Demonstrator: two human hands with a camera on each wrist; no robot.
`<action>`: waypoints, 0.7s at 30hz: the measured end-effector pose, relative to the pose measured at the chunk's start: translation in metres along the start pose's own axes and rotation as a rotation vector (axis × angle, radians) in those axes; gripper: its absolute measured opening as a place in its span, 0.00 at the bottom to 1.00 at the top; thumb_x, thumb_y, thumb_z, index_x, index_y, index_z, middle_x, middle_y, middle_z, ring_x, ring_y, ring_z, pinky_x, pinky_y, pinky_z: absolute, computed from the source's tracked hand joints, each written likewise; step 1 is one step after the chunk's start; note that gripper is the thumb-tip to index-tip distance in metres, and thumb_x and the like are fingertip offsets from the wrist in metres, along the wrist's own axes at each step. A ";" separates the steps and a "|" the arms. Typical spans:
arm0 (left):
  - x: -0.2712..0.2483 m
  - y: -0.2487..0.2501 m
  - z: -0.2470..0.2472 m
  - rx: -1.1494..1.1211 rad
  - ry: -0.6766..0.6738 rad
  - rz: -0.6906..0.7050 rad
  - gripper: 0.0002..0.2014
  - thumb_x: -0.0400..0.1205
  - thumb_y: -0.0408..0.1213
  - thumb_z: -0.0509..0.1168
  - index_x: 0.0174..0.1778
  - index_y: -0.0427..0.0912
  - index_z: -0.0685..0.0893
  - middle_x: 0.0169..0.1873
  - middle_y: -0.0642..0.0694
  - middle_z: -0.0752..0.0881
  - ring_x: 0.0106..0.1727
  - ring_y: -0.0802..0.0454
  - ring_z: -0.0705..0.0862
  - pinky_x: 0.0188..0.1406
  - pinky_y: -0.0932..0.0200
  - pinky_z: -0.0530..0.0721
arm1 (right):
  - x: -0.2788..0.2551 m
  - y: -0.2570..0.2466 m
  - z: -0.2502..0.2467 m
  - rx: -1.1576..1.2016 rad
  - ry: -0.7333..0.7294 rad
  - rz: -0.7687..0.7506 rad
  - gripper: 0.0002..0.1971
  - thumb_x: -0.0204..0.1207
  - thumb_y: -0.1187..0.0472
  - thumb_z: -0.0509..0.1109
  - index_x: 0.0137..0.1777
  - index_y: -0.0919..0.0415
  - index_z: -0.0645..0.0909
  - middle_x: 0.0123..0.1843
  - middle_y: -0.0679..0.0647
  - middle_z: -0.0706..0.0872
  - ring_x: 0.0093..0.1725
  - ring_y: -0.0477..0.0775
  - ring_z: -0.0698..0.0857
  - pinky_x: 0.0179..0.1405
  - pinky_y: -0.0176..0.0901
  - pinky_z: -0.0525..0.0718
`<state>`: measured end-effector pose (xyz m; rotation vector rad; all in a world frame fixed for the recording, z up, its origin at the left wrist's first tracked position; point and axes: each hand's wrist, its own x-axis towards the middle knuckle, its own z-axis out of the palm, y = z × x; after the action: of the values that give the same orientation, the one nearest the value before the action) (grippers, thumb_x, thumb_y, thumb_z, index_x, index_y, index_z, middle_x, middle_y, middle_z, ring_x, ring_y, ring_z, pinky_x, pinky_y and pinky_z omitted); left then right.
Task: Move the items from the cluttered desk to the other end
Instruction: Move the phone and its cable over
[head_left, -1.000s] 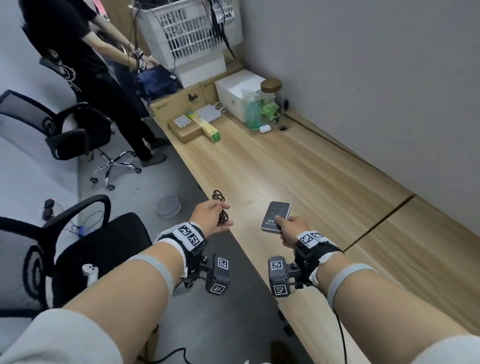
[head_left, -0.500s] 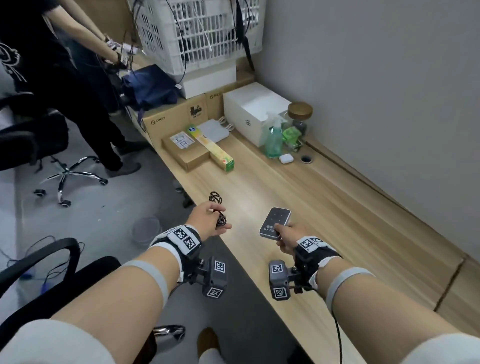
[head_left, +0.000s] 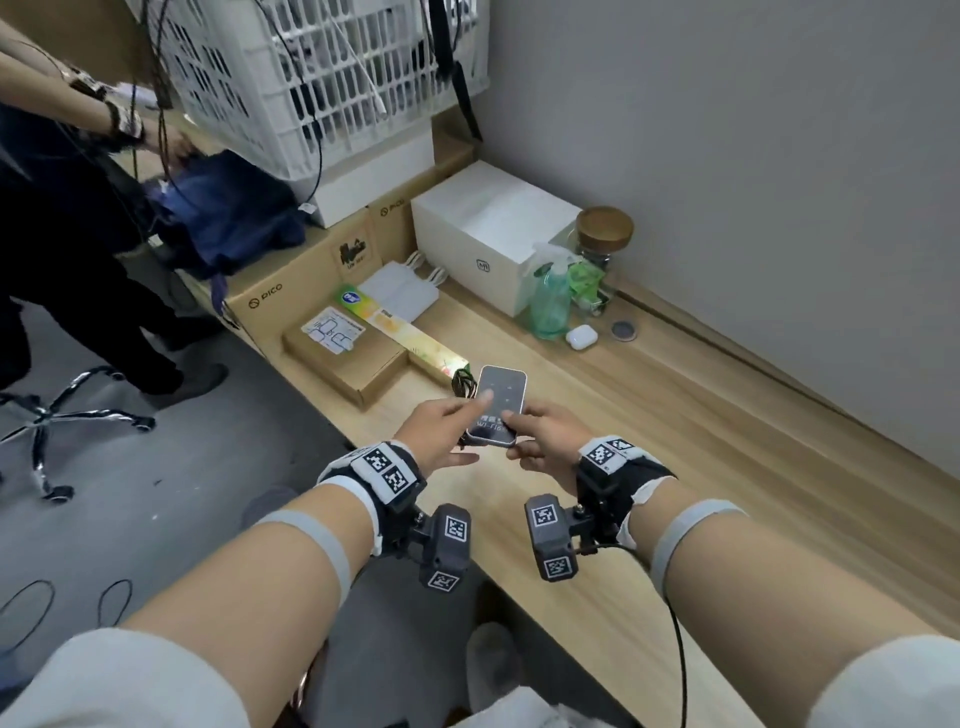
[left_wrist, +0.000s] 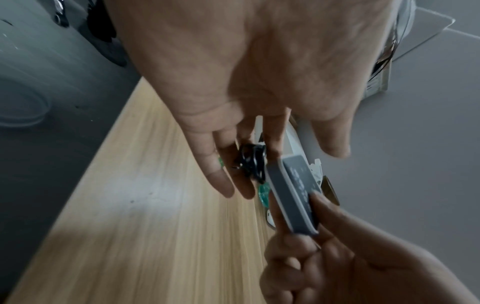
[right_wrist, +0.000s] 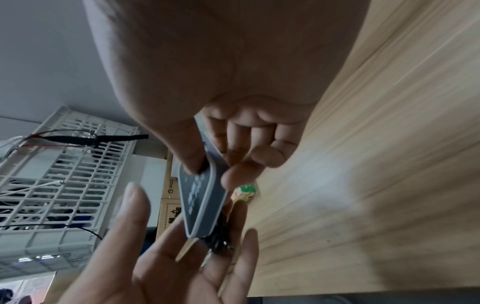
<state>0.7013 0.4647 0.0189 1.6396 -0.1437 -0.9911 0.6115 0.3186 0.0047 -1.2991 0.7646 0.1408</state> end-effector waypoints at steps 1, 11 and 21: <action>0.010 0.003 -0.004 0.005 -0.012 0.016 0.21 0.83 0.51 0.69 0.62 0.38 0.87 0.57 0.35 0.90 0.59 0.43 0.90 0.53 0.48 0.91 | 0.010 -0.006 0.002 0.015 -0.032 -0.003 0.14 0.83 0.58 0.67 0.64 0.65 0.80 0.45 0.58 0.85 0.31 0.53 0.84 0.29 0.38 0.73; 0.106 0.043 -0.029 -0.246 -0.090 -0.182 0.12 0.90 0.41 0.57 0.60 0.42 0.84 0.43 0.45 0.89 0.42 0.48 0.86 0.43 0.51 0.80 | 0.126 -0.047 0.005 0.119 -0.141 0.180 0.15 0.80 0.49 0.66 0.58 0.57 0.87 0.48 0.54 0.89 0.45 0.51 0.85 0.47 0.44 0.83; 0.188 0.040 -0.036 -0.112 -0.018 -0.255 0.18 0.91 0.39 0.55 0.72 0.33 0.76 0.57 0.33 0.86 0.47 0.42 0.87 0.51 0.47 0.87 | 0.194 -0.029 -0.018 0.239 0.237 0.082 0.08 0.82 0.62 0.69 0.50 0.68 0.85 0.48 0.64 0.91 0.41 0.59 0.87 0.40 0.48 0.86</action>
<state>0.8603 0.3708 -0.0456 1.5719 0.1102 -1.1851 0.7639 0.2328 -0.0854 -1.0676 1.0058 -0.0393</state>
